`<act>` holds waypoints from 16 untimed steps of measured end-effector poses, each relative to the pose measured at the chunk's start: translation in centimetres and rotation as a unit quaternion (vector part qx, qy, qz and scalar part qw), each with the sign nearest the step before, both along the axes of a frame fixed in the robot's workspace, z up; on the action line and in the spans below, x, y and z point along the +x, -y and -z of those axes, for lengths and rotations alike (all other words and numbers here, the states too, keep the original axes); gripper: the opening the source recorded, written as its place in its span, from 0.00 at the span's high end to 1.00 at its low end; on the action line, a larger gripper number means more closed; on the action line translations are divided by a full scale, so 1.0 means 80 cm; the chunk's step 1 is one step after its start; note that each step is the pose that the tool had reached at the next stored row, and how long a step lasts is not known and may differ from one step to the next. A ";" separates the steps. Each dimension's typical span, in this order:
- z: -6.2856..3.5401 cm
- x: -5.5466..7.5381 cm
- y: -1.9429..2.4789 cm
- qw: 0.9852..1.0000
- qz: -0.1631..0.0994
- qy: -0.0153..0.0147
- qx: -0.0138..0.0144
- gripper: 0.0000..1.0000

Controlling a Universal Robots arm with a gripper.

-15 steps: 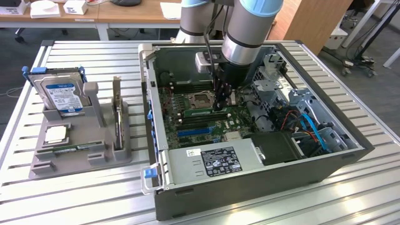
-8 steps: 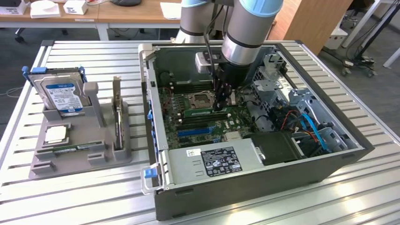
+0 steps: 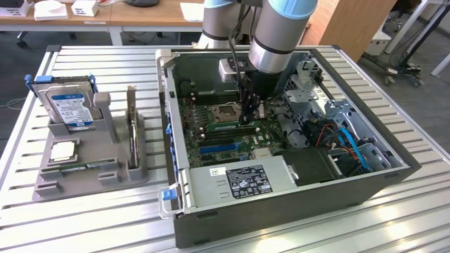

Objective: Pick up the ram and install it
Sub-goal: 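Insert the ram into the slot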

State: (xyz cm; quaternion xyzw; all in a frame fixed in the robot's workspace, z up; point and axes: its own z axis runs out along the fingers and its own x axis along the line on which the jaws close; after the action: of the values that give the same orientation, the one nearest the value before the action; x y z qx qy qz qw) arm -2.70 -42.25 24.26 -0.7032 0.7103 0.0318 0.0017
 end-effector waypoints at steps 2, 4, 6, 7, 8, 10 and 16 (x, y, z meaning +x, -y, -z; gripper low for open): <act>0.000 0.000 -0.0002 1.000 -0.001 0.000 0.000 0.89; 0.000 0.000 -0.0005 1.000 -0.001 0.000 0.000 0.89; 0.000 0.000 -0.0010 1.000 -0.002 0.000 0.000 0.89; 0.000 0.000 -0.0012 1.000 -0.002 0.000 0.000 0.89; 0.000 0.000 -0.0015 1.000 -0.003 0.000 0.000 0.89; 0.000 0.000 -0.0020 1.000 -0.004 0.000 0.000 0.89; 0.001 0.000 -0.0024 1.000 -0.008 0.000 0.000 0.89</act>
State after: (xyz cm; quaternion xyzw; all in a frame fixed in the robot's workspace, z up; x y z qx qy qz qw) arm -2.74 -42.06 24.15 -0.7087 0.7048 0.0317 0.0013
